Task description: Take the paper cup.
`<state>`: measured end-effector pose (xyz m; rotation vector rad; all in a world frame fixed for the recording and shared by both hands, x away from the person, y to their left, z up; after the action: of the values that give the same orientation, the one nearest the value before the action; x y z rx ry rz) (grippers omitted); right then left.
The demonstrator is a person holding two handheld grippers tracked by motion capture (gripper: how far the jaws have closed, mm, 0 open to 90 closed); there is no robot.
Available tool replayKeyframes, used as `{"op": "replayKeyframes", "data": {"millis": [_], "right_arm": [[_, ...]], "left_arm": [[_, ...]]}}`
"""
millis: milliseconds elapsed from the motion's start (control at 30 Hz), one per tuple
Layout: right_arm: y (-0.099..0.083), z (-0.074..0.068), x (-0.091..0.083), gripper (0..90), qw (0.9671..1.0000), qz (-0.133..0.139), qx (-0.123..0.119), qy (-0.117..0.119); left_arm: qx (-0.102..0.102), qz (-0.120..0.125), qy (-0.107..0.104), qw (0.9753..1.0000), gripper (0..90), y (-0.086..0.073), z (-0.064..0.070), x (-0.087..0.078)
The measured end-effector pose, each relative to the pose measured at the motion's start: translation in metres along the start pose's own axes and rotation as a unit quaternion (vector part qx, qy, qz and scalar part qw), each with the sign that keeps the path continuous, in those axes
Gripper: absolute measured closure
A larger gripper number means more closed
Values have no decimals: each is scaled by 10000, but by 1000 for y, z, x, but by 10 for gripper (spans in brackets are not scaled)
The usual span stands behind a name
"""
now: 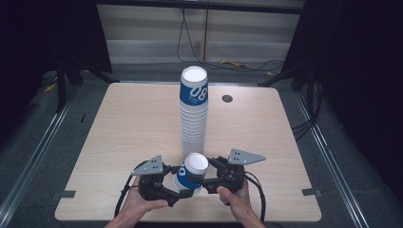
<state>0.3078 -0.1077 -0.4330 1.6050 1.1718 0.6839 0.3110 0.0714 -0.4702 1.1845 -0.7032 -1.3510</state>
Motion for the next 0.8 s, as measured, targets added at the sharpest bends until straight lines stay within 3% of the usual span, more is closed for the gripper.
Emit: {"op": "replayKeyframes", "data": {"millis": [167,700,767,800], "right_arm": [[-1,2,4,285,10000,-4,63,16],[0,1,3,264,9999,-90,59,99],[1,0,3,249,9998,-147,7,99],[0,0,4,183,9997,-184,46,130]], "left_arm": [[-24,-53,-24,10000,115,0,-2,4],[252,-170,53,9995,153,0,-2,-1],[231,-163,48,9996,154,0,-1,0],[227,-164,26,9996,156,0,-1,1]]}}
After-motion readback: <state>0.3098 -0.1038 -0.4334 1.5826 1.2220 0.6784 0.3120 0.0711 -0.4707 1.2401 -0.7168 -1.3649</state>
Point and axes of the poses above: each handheld gripper's, and its own axes: x roughly forward along the jaws, y roughly out of its top, z roughly to its right, the point moved 4 cm from there along x, roughly forward along the jaws, and after that the axes turned 1 degree about z, right-handed, at the moved point
